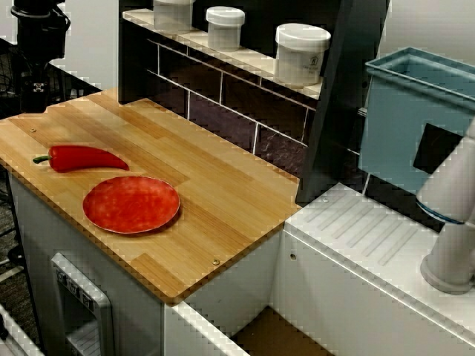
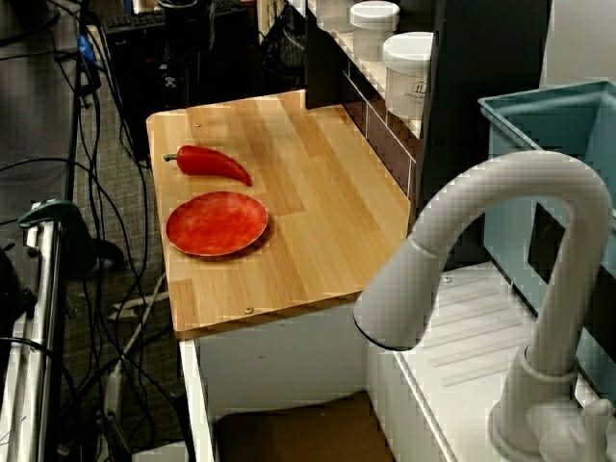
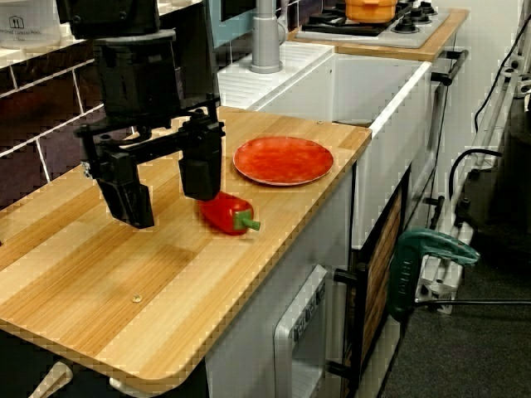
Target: Put the object on the plate
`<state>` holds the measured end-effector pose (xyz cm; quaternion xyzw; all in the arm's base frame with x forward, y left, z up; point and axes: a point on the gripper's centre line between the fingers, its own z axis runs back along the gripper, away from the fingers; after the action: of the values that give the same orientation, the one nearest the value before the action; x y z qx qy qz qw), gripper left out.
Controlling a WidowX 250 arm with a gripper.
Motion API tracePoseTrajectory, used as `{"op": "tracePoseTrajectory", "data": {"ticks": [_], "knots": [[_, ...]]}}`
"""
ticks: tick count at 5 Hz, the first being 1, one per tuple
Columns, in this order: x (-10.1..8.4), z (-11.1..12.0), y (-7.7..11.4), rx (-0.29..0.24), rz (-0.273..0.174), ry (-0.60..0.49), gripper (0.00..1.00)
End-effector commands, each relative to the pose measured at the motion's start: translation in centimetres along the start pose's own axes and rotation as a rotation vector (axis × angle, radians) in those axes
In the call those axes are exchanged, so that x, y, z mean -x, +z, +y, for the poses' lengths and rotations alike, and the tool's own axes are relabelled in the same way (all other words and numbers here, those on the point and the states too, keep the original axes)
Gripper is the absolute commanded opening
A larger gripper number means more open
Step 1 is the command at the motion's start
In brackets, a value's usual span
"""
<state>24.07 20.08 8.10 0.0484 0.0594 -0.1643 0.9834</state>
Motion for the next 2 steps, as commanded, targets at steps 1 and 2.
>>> {"op": "tracePoseTrajectory", "data": {"ticks": [1, 2], "knots": [[0.0, 0.0, 0.0, 0.0, 0.0, 0.0, 1.0], [0.9, -2.7, 2.1, 0.075, -0.012, -0.117, 1.0]]}}
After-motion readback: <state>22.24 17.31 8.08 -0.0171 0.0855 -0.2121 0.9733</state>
